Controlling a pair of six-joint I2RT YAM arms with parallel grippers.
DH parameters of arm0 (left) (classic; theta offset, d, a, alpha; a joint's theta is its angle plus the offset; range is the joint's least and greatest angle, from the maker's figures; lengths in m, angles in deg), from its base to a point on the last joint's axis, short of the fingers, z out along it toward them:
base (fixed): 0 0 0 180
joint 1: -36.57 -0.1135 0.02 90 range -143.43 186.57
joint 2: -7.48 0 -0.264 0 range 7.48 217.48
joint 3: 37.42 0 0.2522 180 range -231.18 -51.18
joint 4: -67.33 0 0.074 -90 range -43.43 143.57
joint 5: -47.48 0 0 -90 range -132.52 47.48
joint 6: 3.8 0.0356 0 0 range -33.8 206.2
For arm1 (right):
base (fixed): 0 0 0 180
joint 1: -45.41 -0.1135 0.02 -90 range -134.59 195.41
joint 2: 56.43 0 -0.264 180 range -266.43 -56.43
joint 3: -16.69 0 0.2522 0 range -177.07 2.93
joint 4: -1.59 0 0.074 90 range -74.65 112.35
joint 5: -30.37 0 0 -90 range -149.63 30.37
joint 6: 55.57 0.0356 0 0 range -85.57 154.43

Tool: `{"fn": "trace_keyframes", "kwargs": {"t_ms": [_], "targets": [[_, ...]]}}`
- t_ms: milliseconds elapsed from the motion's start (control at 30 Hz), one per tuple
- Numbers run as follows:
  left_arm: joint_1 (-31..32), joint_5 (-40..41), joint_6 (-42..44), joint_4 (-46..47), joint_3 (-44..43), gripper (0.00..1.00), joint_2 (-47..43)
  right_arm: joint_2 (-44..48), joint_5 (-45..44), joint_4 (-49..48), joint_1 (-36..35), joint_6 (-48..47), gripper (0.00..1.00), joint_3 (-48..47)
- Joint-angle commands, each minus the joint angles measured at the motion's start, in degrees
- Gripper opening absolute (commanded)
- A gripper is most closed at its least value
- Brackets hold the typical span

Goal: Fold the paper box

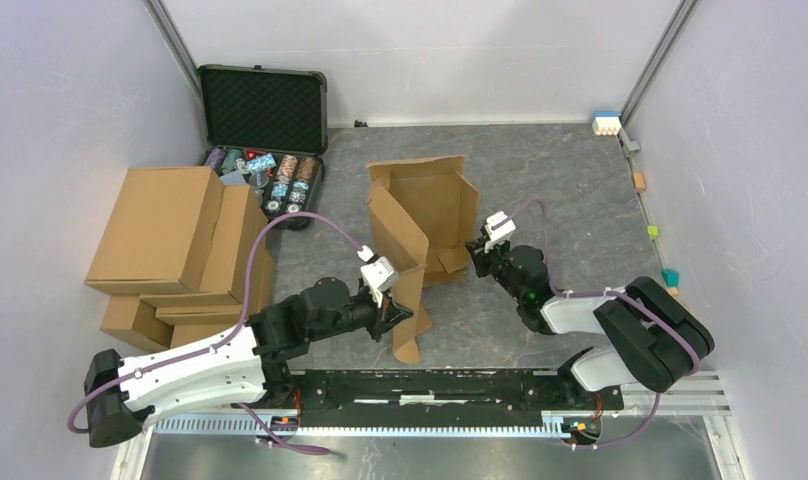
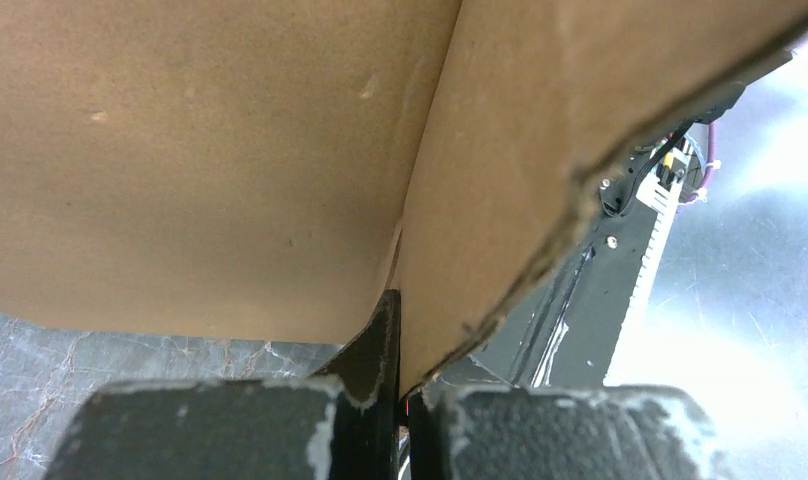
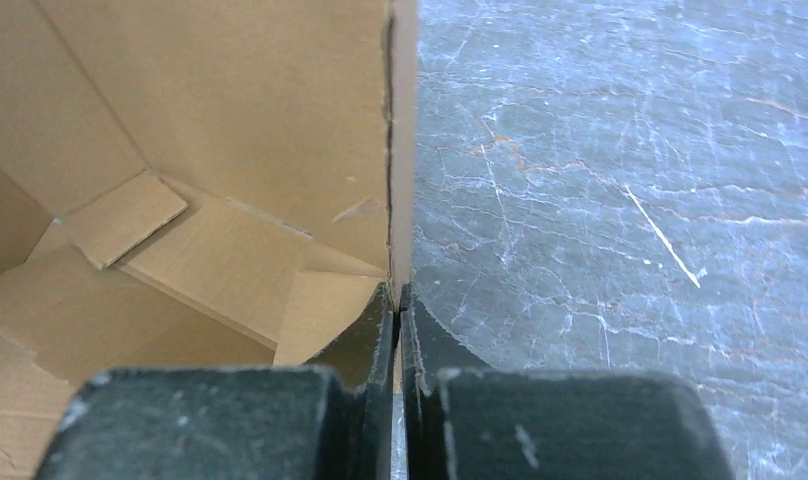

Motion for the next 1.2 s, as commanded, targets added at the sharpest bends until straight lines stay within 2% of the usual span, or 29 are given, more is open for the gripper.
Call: {"fn": "trace_keyframes", "kwargs": {"t_ms": [0, 233, 400, 567, 667, 800, 867, 967, 1100, 1167], "targets": [[0.3, 1.1, -4.6, -4.0, 1.4, 0.05, -0.8, 2.8, -13.6, -6.2, -5.0, 0.3, 0.0, 2.1], [0.3, 4.5, -5.5, -4.4, 3.2, 0.07, -4.7, 6.9, -28.3, -5.9, -11.4, 2.4, 0.0, 5.7], [0.3, 3.2, -5.5, -2.2, 3.8, 0.06, -3.4, 10.2, -46.7, -1.7, -17.9, 7.1, 0.0, 8.1], [0.3, 3.3, -5.1, -0.1, 3.7, 0.06, -0.9, 12.8, -61.9, 6.1, -21.5, 16.4, 0.0, 9.3], [-0.1, 4.8, -5.8, 1.5, 3.1, 0.04, 1.4, 14.2, -68.8, 16.9, -21.6, 25.9, 0.0, 8.4], [-0.1, 5.0, -3.1, 5.3, 1.8, 0.02, 5.5, 15.9, -76.2, 27.7, -21.5, 32.8, 0.0, 7.0], [-0.5, 5.0, -1.8, 8.6, 1.5, 0.02, 7.5, 17.2, -78.2, 31.6, -21.0, 35.2, 0.0, 6.7], [-2.4, -0.4, -1.4, 13.9, 0.3, 0.02, 11.6, 19.2, -77.7, 34.2, -19.2, 37.5, 0.0, 6.9], [-2.5, -4.5, -1.4, 17.3, -1.9, 0.02, 16.8, 19.7, -68.8, 21.4, -18.9, 25.7, 0.01, 9.3], [-2.5, -4.9, -1.2, 19.0, -1.8, 0.02, 17.8, 19.7, -65.2, 20.4, -18.9, 24.6, 0.06, 9.2]]}}
